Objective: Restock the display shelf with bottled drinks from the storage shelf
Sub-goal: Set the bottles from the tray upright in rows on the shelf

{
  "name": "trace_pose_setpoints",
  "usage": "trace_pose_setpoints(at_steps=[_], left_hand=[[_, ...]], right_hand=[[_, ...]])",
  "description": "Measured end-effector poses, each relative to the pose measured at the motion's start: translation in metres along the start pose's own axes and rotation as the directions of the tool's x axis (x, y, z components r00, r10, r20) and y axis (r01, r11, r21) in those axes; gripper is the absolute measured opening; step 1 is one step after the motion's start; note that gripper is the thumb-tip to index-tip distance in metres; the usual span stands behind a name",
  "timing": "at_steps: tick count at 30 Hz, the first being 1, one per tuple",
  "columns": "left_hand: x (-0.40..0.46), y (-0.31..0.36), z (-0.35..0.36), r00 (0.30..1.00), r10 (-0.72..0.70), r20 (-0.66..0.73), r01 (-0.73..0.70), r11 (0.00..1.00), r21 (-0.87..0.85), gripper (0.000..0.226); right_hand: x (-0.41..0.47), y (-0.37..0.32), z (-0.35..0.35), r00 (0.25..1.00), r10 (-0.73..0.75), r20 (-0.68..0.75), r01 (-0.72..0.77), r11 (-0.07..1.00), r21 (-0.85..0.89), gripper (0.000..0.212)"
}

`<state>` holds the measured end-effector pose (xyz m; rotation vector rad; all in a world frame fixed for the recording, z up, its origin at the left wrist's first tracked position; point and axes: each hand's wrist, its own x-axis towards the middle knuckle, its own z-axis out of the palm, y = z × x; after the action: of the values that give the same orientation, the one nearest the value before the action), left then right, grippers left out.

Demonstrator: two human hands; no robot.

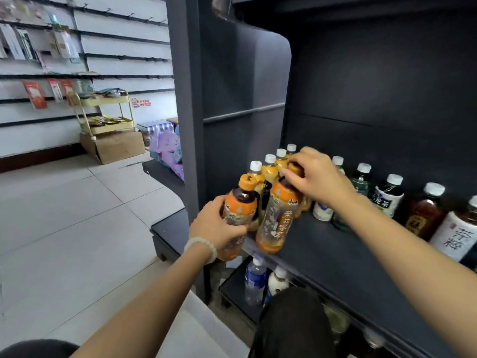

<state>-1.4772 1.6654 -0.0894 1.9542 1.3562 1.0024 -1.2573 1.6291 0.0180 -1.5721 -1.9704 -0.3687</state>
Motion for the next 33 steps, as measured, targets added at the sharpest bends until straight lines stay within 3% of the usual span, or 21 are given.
trace_pose_setpoints(at_steps=[9, 19, 22, 25, 28, 31, 33], left_hand=[[0.046, 0.022, 0.068, 0.995, -0.054, 0.083, 0.066, 0.986, -0.152, 0.046], [0.078, 0.004, 0.104, 0.992, -0.068, 0.106, 0.086, 0.982, -0.171, 0.062], [0.083, -0.002, 0.103, 0.989, -0.039, 0.145, 0.059, 0.989, -0.139, 0.069], [0.085, -0.001, 0.101, 0.984, -0.014, 0.178, 0.011, 1.000, 0.018, 0.070], [0.083, 0.006, 0.098, 0.991, -0.004, 0.136, -0.023, 0.981, 0.194, 0.069], [0.078, 0.012, 0.098, 0.997, 0.026, 0.077, -0.045, 0.967, 0.251, 0.078], [0.077, 0.017, 0.094, 0.997, 0.063, 0.034, -0.070, 0.960, 0.272, 0.079]], right_hand=[[0.041, 0.076, 0.017, 0.990, 0.121, 0.067, -0.117, 0.991, -0.069, 0.030], [0.063, 0.117, 0.074, 0.973, 0.220, 0.063, -0.218, 0.975, -0.032, 0.033], [0.062, 0.119, 0.091, 0.970, 0.227, 0.083, -0.225, 0.974, -0.031, 0.033], [0.068, 0.114, 0.096, 0.965, 0.252, 0.078, -0.252, 0.968, -0.008, 0.036], [0.077, 0.116, 0.089, 0.934, 0.298, 0.197, -0.310, 0.950, 0.032, 0.038], [0.081, 0.121, 0.074, 0.832, 0.347, 0.434, -0.450, 0.878, 0.160, 0.036], [0.082, 0.122, 0.070, 0.802, 0.328, 0.500, -0.462, 0.870, 0.170, 0.039]])
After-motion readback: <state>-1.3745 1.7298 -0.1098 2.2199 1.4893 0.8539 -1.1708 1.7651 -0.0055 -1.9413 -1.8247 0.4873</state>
